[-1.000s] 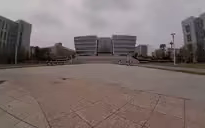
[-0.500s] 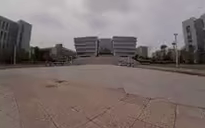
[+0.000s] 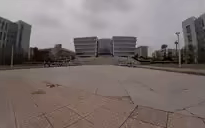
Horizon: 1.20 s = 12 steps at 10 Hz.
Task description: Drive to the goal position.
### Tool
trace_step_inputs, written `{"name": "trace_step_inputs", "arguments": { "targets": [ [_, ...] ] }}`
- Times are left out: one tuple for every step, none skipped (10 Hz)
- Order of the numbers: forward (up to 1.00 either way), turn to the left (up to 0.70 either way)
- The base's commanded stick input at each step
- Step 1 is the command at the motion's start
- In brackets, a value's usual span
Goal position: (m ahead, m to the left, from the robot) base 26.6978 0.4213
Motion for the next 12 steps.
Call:
{"name": "trace_step_inputs", "arguments": {
  "targets": [
    [1.00,0.00],
    [1.00,0.00],
    [1.00,0.00],
    [1.00,0.00],
    [1.00,0.00],
    [1.00,0.00],
    [1.00,0.00],
    [1.00,0.00],
    [1.00,0.00],
    [1.00,0.00],
    [1.00,0.00],
    [1.00,0.00]
  ]
}}
